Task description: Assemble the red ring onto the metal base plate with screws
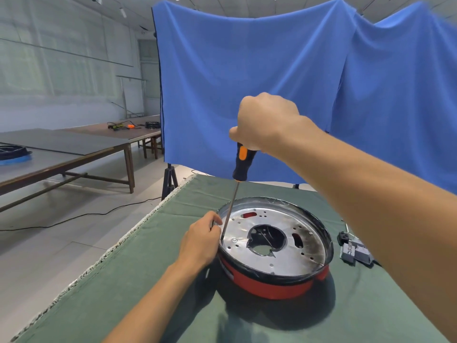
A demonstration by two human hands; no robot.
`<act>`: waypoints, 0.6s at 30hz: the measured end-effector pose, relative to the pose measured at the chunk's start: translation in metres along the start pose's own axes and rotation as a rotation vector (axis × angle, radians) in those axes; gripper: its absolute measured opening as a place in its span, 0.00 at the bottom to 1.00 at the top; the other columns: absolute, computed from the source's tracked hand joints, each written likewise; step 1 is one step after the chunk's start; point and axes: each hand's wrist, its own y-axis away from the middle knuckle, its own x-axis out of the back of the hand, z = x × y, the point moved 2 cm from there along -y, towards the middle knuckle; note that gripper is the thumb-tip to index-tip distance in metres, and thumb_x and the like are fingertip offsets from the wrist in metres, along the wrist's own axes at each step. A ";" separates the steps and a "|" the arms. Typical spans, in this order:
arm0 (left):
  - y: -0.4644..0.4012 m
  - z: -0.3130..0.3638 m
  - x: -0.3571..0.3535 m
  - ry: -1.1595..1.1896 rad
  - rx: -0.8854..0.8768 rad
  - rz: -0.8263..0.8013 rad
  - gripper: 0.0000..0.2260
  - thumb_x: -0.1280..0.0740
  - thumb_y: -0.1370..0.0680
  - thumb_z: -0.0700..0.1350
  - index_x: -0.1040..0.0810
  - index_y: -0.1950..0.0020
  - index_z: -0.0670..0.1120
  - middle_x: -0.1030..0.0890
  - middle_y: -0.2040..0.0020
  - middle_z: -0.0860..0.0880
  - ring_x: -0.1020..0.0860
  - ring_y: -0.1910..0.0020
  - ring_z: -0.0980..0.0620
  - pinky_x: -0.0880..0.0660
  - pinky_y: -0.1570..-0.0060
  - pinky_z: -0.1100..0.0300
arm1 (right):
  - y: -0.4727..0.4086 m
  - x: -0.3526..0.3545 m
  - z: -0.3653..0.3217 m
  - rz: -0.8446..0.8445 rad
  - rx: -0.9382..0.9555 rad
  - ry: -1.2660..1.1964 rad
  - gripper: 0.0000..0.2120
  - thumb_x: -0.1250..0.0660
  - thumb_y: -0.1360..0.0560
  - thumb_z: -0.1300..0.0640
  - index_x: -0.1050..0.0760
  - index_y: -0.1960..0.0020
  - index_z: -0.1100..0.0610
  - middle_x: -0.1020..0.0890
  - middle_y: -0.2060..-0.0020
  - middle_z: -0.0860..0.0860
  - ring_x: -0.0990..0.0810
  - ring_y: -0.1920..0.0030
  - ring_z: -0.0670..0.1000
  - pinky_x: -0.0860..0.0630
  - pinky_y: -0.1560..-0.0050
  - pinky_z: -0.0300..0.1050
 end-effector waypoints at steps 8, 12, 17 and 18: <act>0.001 -0.001 -0.001 0.010 -0.009 0.015 0.08 0.42 0.24 0.42 0.25 0.53 0.51 0.29 0.68 0.55 0.30 0.64 0.49 0.34 0.64 0.55 | -0.001 -0.001 0.008 -0.059 -0.028 -0.038 0.14 0.37 0.26 0.53 0.31 0.68 0.56 0.24 0.78 0.49 0.29 0.77 0.49 0.37 0.74 0.38; 0.000 -0.001 -0.001 0.011 -0.005 0.016 0.08 0.42 0.24 0.41 0.25 0.55 0.52 0.30 0.69 0.55 0.30 0.63 0.48 0.34 0.63 0.54 | 0.005 -0.008 0.030 -0.179 -0.108 -0.092 0.14 0.36 0.25 0.46 0.30 0.59 0.58 0.20 0.68 0.53 0.21 0.72 0.51 0.26 0.66 0.42; -0.001 -0.002 -0.002 0.018 0.010 0.018 0.09 0.42 0.25 0.41 0.27 0.57 0.54 0.29 0.69 0.55 0.29 0.64 0.48 0.34 0.63 0.55 | 0.008 -0.009 0.029 -0.125 -0.014 -0.184 0.08 0.31 0.28 0.52 0.27 0.57 0.56 0.23 0.73 0.50 0.25 0.77 0.49 0.33 0.76 0.36; -0.001 -0.003 -0.003 0.019 0.013 0.020 0.09 0.42 0.25 0.41 0.27 0.57 0.54 0.29 0.69 0.54 0.29 0.64 0.47 0.34 0.64 0.55 | 0.007 -0.008 0.029 -0.043 -0.021 -0.109 0.13 0.31 0.29 0.48 0.28 0.64 0.56 0.26 0.76 0.50 0.29 0.77 0.50 0.36 0.75 0.38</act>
